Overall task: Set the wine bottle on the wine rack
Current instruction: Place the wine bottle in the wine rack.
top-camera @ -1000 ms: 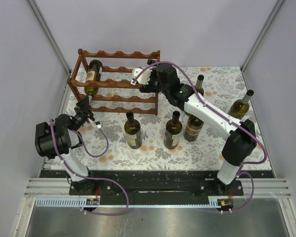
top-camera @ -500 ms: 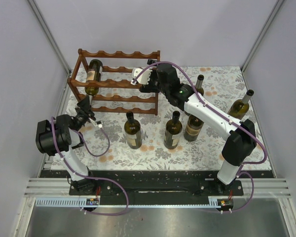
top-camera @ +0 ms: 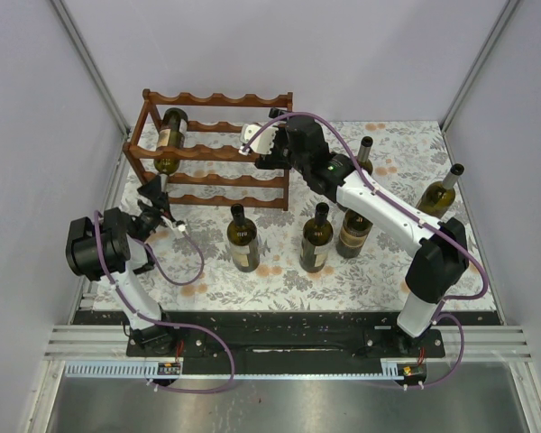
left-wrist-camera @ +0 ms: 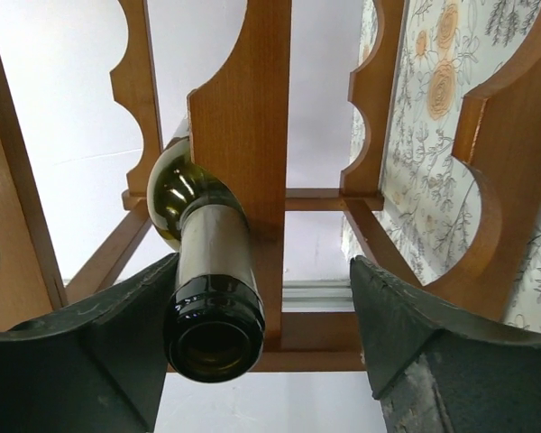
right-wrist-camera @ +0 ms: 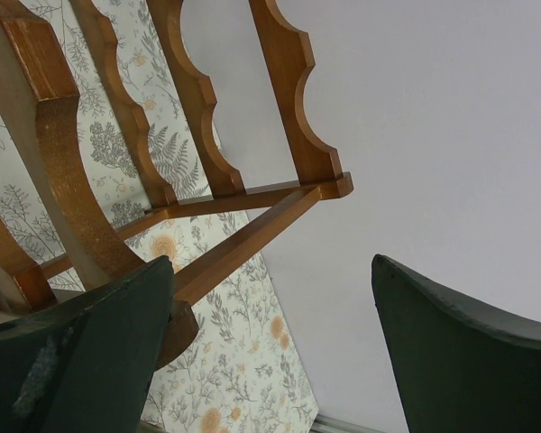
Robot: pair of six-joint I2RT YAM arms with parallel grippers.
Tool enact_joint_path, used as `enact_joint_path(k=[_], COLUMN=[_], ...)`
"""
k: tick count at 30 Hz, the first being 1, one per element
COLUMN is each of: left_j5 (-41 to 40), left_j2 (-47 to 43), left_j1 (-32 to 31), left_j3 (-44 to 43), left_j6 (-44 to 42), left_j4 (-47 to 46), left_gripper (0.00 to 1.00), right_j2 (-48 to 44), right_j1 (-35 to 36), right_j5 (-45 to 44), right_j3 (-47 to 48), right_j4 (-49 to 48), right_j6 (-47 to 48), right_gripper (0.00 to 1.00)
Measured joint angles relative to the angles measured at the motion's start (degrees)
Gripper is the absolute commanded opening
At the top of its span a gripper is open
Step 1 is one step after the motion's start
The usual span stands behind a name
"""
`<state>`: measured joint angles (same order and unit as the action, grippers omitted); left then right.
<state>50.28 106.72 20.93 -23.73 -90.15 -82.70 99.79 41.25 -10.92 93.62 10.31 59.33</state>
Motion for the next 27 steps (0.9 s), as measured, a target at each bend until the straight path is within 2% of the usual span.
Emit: enact_joint_path(k=[8, 10, 20, 27], left_j5=[-0.4, -0.5, -1.6, -6.6], left_j2=[-0.4, -1.0, -6.6, -15.8], left_j1=[0.6, 0.8, 1.4, 2.2], left_j3=[1.6, 2.1, 4.9, 6.6], left_j6=[6.1, 7.8, 18.3, 27.2], left_j4=[-0.5, -0.3, 4.9, 6.9], left_gripper=[0.89, 0.96, 0.99, 0.99], right_j2=[0.0, 0.0, 0.0, 0.0], right_j1=[0.0, 0.0, 0.0, 0.0], right_j5=[0.0, 0.0, -0.2, -0.1], right_j3=[0.0, 0.1, 0.2, 1.1], right_j4=[0.0, 0.1, 0.3, 1.9], right_j6=[0.0, 0.0, 0.0, -1.6], right_gripper=[0.99, 0.99, 0.99, 0.99])
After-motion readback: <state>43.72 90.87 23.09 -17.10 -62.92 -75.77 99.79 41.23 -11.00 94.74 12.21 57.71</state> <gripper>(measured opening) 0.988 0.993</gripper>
